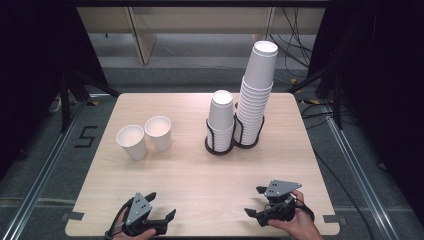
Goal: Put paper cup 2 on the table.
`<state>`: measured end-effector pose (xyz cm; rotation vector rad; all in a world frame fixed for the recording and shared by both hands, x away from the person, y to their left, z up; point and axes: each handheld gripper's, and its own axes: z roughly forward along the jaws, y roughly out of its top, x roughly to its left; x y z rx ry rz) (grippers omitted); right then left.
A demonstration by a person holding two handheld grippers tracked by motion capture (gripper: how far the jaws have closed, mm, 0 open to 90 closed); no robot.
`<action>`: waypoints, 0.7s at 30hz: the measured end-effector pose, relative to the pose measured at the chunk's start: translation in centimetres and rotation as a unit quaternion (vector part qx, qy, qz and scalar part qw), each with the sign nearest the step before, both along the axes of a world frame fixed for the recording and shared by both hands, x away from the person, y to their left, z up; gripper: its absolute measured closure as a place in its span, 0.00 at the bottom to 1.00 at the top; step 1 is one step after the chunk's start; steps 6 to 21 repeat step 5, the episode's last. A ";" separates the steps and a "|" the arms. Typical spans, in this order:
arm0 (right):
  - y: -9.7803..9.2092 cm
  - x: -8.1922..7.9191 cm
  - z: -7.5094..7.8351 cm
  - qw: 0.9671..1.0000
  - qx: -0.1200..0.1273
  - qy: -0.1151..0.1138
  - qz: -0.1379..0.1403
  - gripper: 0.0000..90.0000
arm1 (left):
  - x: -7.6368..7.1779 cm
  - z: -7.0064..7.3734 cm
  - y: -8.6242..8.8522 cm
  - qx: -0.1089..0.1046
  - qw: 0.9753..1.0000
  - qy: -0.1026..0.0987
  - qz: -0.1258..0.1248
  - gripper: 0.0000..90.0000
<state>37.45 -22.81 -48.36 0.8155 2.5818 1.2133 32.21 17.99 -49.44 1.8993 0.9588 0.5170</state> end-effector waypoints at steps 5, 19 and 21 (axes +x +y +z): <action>0.0 0.1 0.0 1.000 -0.002 -0.004 0.003 0.18 | 0.0 0.0 -0.1 -0.002 1.000 -0.001 -0.001 0.16; 0.0 0.1 0.0 1.000 -0.002 -0.004 0.003 0.18 | 0.0 0.0 -0.1 -0.002 1.000 -0.001 -0.001 0.16; 0.0 0.1 0.0 1.000 -0.002 -0.004 0.003 0.18 | 0.0 0.0 -0.1 -0.002 1.000 -0.001 -0.001 0.16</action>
